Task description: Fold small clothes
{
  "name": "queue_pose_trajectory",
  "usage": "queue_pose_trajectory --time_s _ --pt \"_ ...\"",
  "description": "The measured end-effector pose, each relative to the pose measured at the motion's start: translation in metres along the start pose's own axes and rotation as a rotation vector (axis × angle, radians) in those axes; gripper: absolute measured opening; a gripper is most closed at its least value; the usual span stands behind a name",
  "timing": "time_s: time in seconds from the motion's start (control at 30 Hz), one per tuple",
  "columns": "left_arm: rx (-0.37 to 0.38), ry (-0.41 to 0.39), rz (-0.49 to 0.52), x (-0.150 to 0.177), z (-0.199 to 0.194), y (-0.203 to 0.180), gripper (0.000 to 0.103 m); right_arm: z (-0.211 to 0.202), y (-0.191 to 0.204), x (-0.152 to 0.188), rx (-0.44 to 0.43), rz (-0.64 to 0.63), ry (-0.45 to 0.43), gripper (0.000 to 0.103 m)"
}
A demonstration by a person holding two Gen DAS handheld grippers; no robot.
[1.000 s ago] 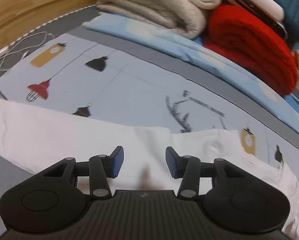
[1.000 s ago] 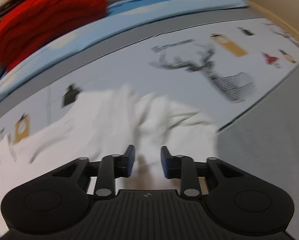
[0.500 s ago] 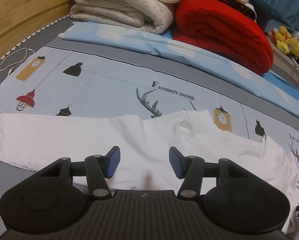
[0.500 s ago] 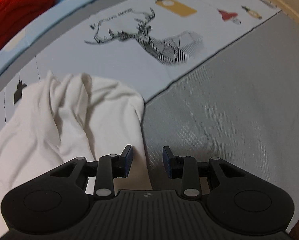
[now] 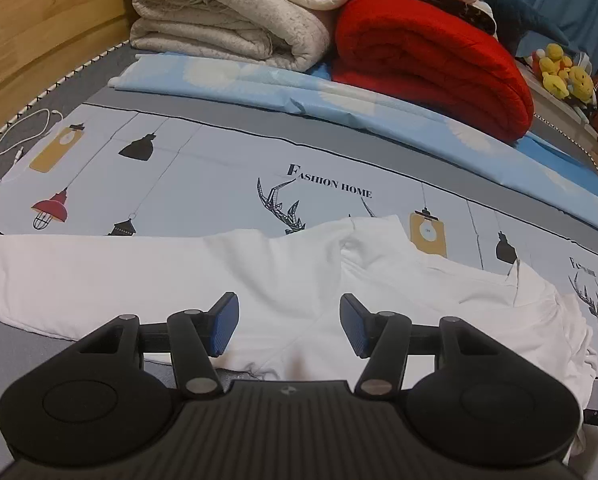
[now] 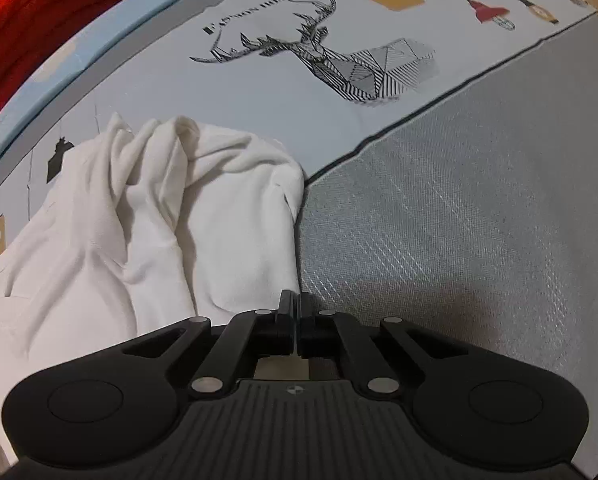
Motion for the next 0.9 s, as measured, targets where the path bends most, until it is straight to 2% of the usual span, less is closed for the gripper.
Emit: queue_pose_trajectory --time_s 0.1,0.2,0.27,0.33,0.37,0.43,0.47,0.5,0.53,0.57,0.6,0.67,0.77,0.83,0.87,0.9 --pt "0.000 -0.005 0.001 -0.002 -0.002 -0.001 0.061 -0.008 -0.002 -0.007 -0.018 0.017 -0.030 0.000" --pt "0.000 -0.009 0.006 -0.003 -0.004 -0.003 0.061 -0.038 0.003 -0.023 -0.017 -0.021 -0.227 0.000" --pt "0.000 -0.007 0.009 -0.002 -0.004 -0.003 0.061 -0.066 0.016 -0.031 -0.064 -0.091 -0.378 0.000" --pt "-0.001 -0.006 0.010 -0.002 -0.004 -0.003 0.061 -0.081 0.023 -0.032 -0.109 -0.128 -0.425 0.000" --pt "-0.002 -0.005 0.011 -0.002 -0.004 -0.002 0.061 -0.079 0.021 -0.033 -0.105 -0.119 -0.398 0.000" --pt "-0.003 -0.004 0.012 -0.001 -0.004 -0.002 0.061 -0.061 0.011 -0.031 -0.081 -0.061 -0.290 0.001" --pt "-0.002 -0.003 0.012 -0.001 -0.004 -0.003 0.061 -0.052 0.006 -0.031 -0.073 -0.034 -0.243 0.006" --pt "-0.001 -0.003 0.013 -0.001 -0.004 -0.003 0.061 -0.043 0.001 -0.029 -0.055 -0.019 -0.194 0.020" --pt "0.000 -0.003 0.015 -0.001 -0.004 -0.004 0.061 -0.035 -0.004 -0.027 -0.020 -0.012 -0.158 0.028" --pt "0.001 -0.002 0.016 -0.001 -0.004 -0.004 0.061 -0.028 -0.008 -0.025 0.021 -0.011 -0.142 0.041" --pt "0.003 -0.001 0.017 -0.001 -0.003 -0.005 0.061 -0.025 -0.010 -0.021 0.045 -0.014 -0.140 0.046" --pt "0.007 0.002 0.018 -0.001 -0.002 -0.006 0.062 -0.017 -0.014 -0.018 0.068 -0.037 -0.111 0.049" --pt "0.008 0.004 0.021 -0.001 -0.001 -0.008 0.063 -0.002 -0.013 -0.010 0.030 -0.027 -0.021 0.050" --pt "0.011 0.005 0.024 -0.001 0.000 -0.010 0.063 0.003 -0.008 -0.005 0.012 -0.051 -0.008 0.050" --pt "0.011 0.006 0.026 -0.001 0.001 -0.011 0.063 0.004 -0.004 -0.005 0.012 -0.079 -0.014 0.042" --pt "0.012 0.007 0.027 0.000 0.001 -0.012 0.063 0.005 -0.001 -0.004 0.003 -0.103 -0.020 0.020"
Point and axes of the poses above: each gripper's, at about its wrist camera, not at the fingertips, and z roughly the way its jaws point, y to its left, x to its underside, the point moved 4 cm from there along z, roughly the way its jaws point, and after that the axes turned 12 degrees about z, right-handed, at the moved point
